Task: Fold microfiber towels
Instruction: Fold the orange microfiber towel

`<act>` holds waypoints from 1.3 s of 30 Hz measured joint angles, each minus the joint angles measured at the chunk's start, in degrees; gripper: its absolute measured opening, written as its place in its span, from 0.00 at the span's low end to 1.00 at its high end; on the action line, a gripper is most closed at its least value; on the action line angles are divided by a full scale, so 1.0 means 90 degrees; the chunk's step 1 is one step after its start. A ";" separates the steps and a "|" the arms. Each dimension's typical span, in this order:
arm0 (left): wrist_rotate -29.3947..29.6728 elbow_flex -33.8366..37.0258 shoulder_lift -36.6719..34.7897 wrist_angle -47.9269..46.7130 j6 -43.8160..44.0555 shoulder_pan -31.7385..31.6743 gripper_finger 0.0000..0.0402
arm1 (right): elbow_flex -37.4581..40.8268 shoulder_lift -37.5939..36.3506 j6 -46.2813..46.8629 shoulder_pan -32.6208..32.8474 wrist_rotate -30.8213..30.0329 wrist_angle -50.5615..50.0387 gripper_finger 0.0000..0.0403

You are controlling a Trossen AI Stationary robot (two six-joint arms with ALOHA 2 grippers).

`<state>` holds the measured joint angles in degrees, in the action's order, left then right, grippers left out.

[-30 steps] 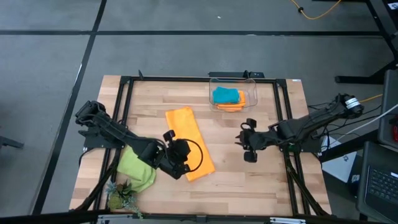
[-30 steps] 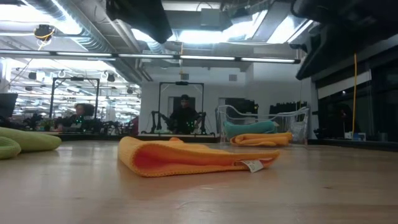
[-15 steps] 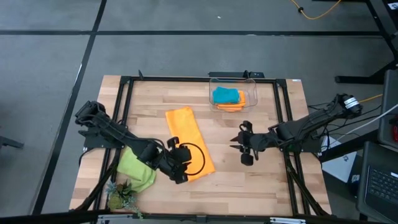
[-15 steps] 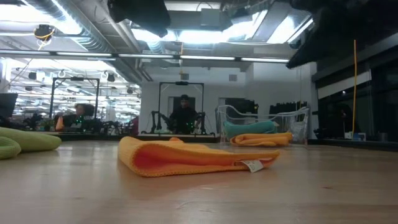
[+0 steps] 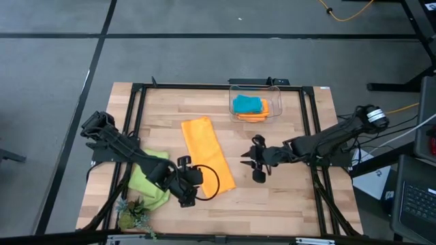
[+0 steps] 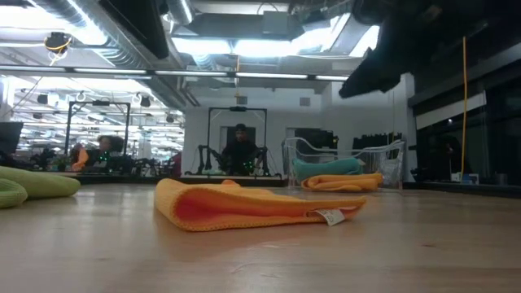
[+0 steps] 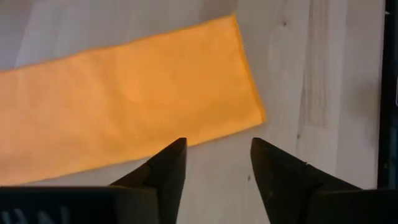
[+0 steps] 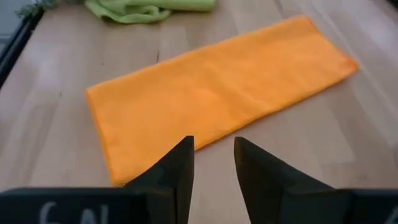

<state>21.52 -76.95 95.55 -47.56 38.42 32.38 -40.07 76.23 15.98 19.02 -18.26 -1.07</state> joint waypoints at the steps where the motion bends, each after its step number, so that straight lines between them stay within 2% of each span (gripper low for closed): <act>1: 0.0004 0.0000 0.0000 -0.0018 0.0026 0.0001 0.45 | 0.0000 0.0068 0.0154 -0.0043 0.0010 0.0048 0.29; 6: 0.0100 0.0000 0.0000 -0.0071 -0.0022 0.0002 0.55 | 0.0000 0.0315 0.0156 -0.0269 -0.0006 0.0095 0.29; 12: 0.0106 0.0000 0.0000 -0.0038 -0.0158 0.0004 0.59 | -0.0002 0.0593 -0.1723 -0.0340 -0.0007 0.0812 0.29; 15: 0.0104 0.0000 0.0000 -0.0020 -0.0157 0.0002 0.59 | -0.0005 0.0718 -0.2091 -0.0342 -0.0010 0.1410 0.29; 19: 0.0104 0.0000 0.0000 -0.0023 -0.0163 0.0002 0.59 | -0.0005 0.0830 -0.2123 -0.0352 -0.0212 0.1808 0.29; 23: 0.0104 0.0000 0.0000 -0.0021 -0.0163 0.0002 0.59 | -0.0007 0.0844 -0.2153 -0.0366 -0.0106 0.1880 0.29; 27: 0.0104 0.0000 0.0000 -0.0020 -0.0166 0.0002 0.59 | -0.0007 0.0842 -0.1813 -0.0418 -0.0160 0.2055 0.30; 30: 0.0104 0.0000 0.0000 -0.0020 -0.0166 0.0002 0.59 | -0.0007 0.0842 -0.1929 -0.0454 -0.0188 0.2026 0.35; 33: 0.0104 0.0000 0.0000 -0.0018 -0.0166 0.0002 0.59 | -0.0007 0.0842 -0.1982 -0.0450 -0.0324 0.2029 0.46; 36: 0.0183 0.0000 0.0000 0.0023 -0.0169 0.0002 0.59 | -0.0007 0.0842 -0.2145 -0.0473 0.0212 0.2019 0.59; 39: 0.0312 0.0000 0.0000 0.0106 -0.0168 0.0000 0.59 | -0.0012 0.0840 -0.2126 -0.0471 0.0234 0.2155 0.67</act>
<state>24.32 -76.95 95.55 -46.61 36.91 32.38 -40.18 83.79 -3.15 14.79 -16.16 18.33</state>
